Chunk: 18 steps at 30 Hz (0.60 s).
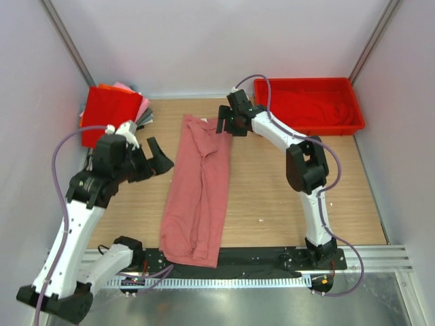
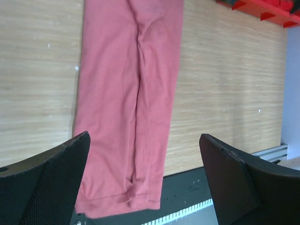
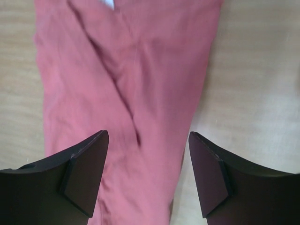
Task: Fold and stack the t-shirts
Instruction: Fold the tshirt
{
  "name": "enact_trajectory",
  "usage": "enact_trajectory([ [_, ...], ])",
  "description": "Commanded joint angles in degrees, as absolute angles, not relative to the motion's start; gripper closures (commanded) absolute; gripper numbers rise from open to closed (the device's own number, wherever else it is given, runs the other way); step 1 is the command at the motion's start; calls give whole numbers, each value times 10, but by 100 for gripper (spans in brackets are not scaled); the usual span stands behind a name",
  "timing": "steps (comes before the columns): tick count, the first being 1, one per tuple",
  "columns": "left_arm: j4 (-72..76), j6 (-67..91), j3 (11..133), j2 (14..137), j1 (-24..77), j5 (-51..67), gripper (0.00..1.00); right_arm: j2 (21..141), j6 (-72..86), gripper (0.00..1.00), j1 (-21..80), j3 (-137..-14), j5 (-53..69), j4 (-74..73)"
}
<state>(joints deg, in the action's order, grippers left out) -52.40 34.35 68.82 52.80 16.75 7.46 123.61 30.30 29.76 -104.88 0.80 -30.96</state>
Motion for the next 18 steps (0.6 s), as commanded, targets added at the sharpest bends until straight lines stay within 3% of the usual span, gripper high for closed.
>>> enact_trajectory([
  [1,-520,366,654,463,167,64,0,1318,263,25,291,-1178,4,-386],
  [5,-561,345,621,423,167,56,0,1365,259,26,291,-1229,-34,-399],
  [10,-563,327,580,383,167,54,0,1395,260,40,286,-1216,-21,-363],
  [13,-557,324,568,374,167,66,0,1413,259,53,284,-1229,-7,-352],
  [14,-558,319,567,371,167,67,0,1425,257,66,283,-1238,-8,-352],
  [17,-551,302,555,353,166,64,0,1448,253,86,276,-1263,-14,-358],
  [18,-551,299,552,349,167,63,0,1454,251,88,273,-1270,-18,-358],
])
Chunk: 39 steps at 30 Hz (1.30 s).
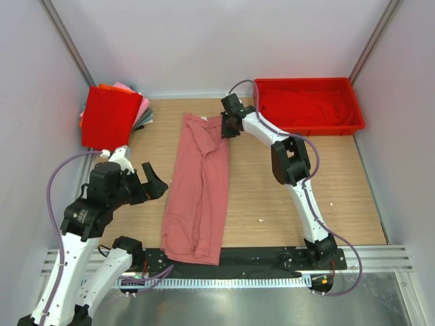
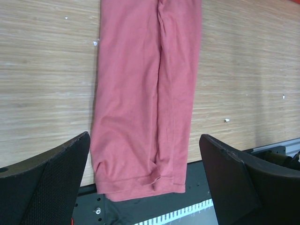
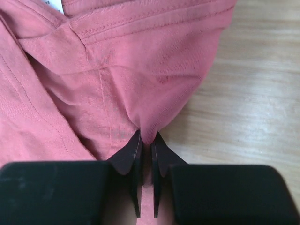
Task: Fold and stack the t-shirts
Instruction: Fold the tshirt
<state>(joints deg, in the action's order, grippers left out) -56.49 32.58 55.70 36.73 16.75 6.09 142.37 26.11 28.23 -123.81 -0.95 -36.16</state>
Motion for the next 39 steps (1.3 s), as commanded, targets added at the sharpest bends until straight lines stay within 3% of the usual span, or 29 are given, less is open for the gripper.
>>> enact_trajectory([
  [1,-548,299,547,345,167,63,0,1458,250,89,270,-1275,-18,-358],
  [5,-537,297,539,335,167,83,0,1487,240,94,249,-1316,-23,-343],
  [12,-532,301,532,359,166,89,0,1545,204,92,222,-1397,-8,-285],
  [13,-532,302,532,363,166,88,0,1546,201,87,221,-1401,-7,-274],
  [16,-534,307,533,368,166,76,0,1542,184,44,221,-1410,25,-245],
  [17,-535,309,532,371,166,71,0,1539,175,22,221,-1421,30,-243],
  [19,-536,318,531,376,166,53,0,1516,170,9,221,-1432,36,-250],
  [21,-540,320,533,388,167,47,0,1477,164,6,221,-1415,35,-253],
  [24,-564,320,543,432,173,56,0,1359,164,3,221,-1317,21,-236],
  [29,-584,384,527,476,236,21,0,1084,194,3,235,-1016,14,-143],
  [35,-567,499,479,478,304,-30,0,868,276,4,317,-710,3,-141],
  [39,-518,552,409,480,313,-9,14,733,372,9,434,-496,-34,-123],
])
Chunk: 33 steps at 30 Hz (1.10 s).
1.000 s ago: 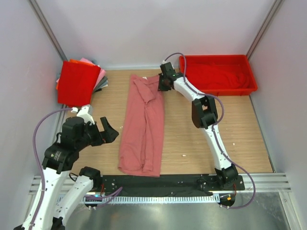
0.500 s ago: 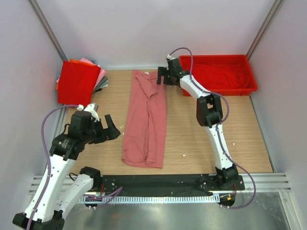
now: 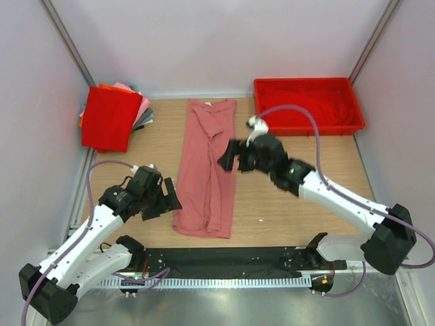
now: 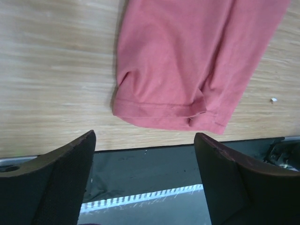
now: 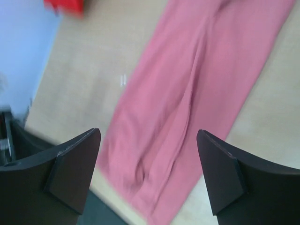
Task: Fold and stack the t-shirts
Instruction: Fold the tshirt
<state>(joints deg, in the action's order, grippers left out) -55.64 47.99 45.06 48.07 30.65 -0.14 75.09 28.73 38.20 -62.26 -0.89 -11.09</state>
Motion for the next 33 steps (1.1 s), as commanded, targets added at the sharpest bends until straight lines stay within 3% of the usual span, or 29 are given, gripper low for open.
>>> enact_trajectory([
  [1,-506,559,397,480,314,-9,16,715,425,11,449,-464,-39,-119],
  [6,-426,573,323,481,316,-22,27,620,527,21,531,-310,-52,-76],
  [12,-343,572,271,518,316,-4,35,600,600,29,634,-262,-101,-68],
  [17,-329,576,250,510,316,12,44,660,638,31,691,-262,-129,-40],
  [20,-331,582,234,491,316,18,50,691,661,33,716,-293,-177,-95],
  [24,-333,598,210,478,323,25,52,715,680,35,724,-301,-190,-130],
  [33,-332,626,180,459,352,19,61,750,696,51,739,-280,-172,-70],
])
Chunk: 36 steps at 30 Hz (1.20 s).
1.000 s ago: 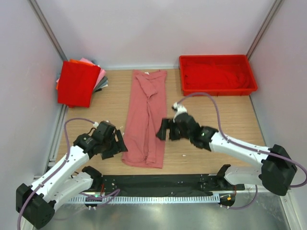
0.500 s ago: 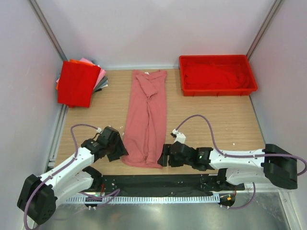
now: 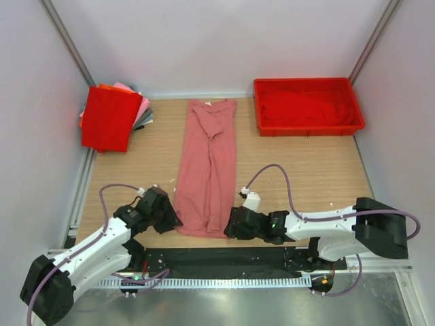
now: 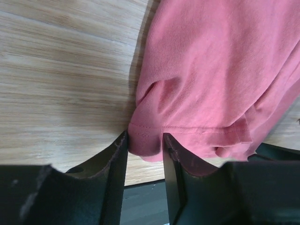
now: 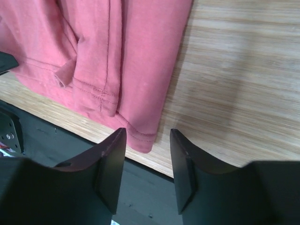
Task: Fold and stack the t-shirts
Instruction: Fold the tshirt
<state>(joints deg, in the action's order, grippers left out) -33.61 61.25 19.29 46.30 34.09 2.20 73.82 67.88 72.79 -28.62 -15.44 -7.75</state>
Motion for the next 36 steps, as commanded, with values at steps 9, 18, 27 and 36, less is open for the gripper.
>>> enact_trajectory([
  [9,-324,646,185,470,391,17,100,730,696,92,741,-265,-188,-92],
  [18,-324,756,215,475,553,-40,100,578,722,99,741,-222,-213,-202],
  [27,-384,748,325,510,589,-76,100,545,703,99,744,-293,-214,-266],
  [36,-496,661,480,569,541,-125,99,584,593,99,672,-459,-252,-351],
])
